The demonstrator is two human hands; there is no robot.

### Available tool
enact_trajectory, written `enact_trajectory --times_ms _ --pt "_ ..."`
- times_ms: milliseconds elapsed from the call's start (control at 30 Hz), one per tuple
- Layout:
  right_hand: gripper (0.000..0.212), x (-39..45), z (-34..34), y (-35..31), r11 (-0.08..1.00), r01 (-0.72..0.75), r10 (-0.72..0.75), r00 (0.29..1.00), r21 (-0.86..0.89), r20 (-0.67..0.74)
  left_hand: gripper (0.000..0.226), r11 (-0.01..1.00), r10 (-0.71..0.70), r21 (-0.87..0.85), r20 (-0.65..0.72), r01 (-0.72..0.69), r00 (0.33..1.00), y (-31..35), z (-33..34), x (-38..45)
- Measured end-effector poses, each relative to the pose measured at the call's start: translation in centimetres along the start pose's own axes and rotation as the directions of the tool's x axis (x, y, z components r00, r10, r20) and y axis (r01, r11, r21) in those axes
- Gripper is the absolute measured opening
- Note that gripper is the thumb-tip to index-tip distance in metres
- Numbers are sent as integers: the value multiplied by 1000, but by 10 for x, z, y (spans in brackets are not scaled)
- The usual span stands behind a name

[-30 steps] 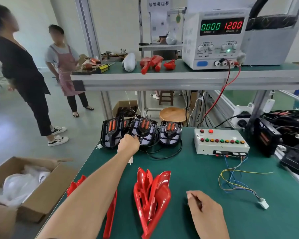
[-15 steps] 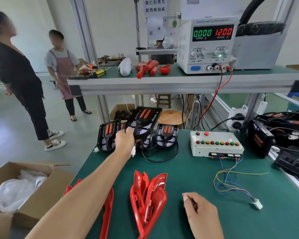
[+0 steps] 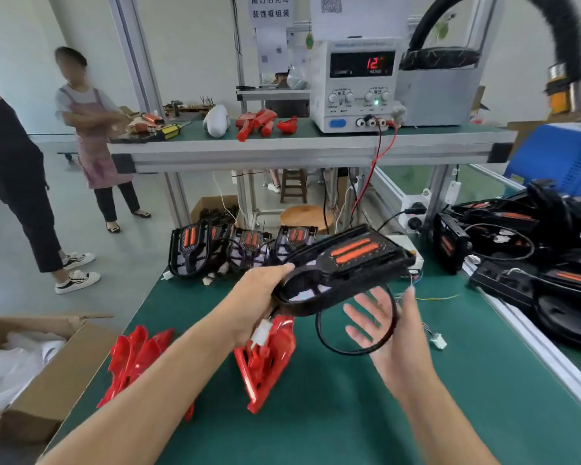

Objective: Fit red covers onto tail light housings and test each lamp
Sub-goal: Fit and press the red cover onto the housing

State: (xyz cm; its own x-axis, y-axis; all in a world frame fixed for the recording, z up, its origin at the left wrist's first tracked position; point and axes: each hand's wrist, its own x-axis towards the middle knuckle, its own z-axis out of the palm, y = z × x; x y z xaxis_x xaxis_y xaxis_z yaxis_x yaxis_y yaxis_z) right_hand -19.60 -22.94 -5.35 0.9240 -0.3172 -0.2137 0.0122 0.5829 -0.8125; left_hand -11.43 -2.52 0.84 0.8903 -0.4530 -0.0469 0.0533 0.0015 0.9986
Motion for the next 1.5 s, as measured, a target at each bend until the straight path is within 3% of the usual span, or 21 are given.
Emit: enact_trajectory --times_ms 67,133,200,333,400,500,667,767,900,1067,1133,1267,1367,1433,1500 --pt "74 -10 -9 -16 997 -79 78 994 9 81 32 993 -7 121 -40 12 999 -15 9 -6" --pt "85 -16 -26 -23 994 -39 43 998 -106 41 34 943 13 333 -85 16 996 -27 15 -9" --pt "87 -25 -41 -23 972 -29 35 999 -235 19 36 921 4 389 -74 26 997 -39 20 -12" --pt "52 -35 -58 -17 902 -105 57 990 -418 -127 43 829 24 559 -70 20 997 -59 35 -17" --pt "47 -36 -63 -13 836 -138 19 975 -531 -223 44 798 4 600 -91 51 996 -68 44 -19" --pt "55 -36 -75 -6 581 -199 -47 960 -789 -277 43 744 -54 660 -95 104 994 -76 54 -24" --pt "46 -43 -86 2 77 -101 -159 981 -992 -112 37 646 -151 754 -28 120 988 -80 59 -29" --pt "43 -47 -87 9 -27 -46 -181 983 -999 -40 37 593 -182 795 -19 125 983 -83 59 -29" --pt "47 -55 -89 10 -76 -26 -177 984 -997 -12 48 517 -109 847 -74 120 991 -83 61 -30" --pt "48 -65 -91 12 5 1 -187 982 -1000 0 35 221 100 975 -23 1 995 -81 56 -45" --pt "48 -65 -92 11 36 11 -187 982 -999 4 35 267 188 963 -76 24 979 -77 47 -52" --pt "34 -66 -92 9 84 52 -196 980 -995 34 28 406 316 882 -381 239 869 -64 6 -55" --pt "32 -67 -93 11 126 54 -251 968 -991 21 27 382 151 817 -516 431 843 -58 -27 -49" --pt "35 -67 -94 12 146 49 -284 959 -988 5 31 340 -4 800 -525 495 851 -61 -39 -43" --pt "36 -67 -95 14 156 40 -297 955 -987 -8 34 379 -157 772 -489 510 858 -66 -43 -38"
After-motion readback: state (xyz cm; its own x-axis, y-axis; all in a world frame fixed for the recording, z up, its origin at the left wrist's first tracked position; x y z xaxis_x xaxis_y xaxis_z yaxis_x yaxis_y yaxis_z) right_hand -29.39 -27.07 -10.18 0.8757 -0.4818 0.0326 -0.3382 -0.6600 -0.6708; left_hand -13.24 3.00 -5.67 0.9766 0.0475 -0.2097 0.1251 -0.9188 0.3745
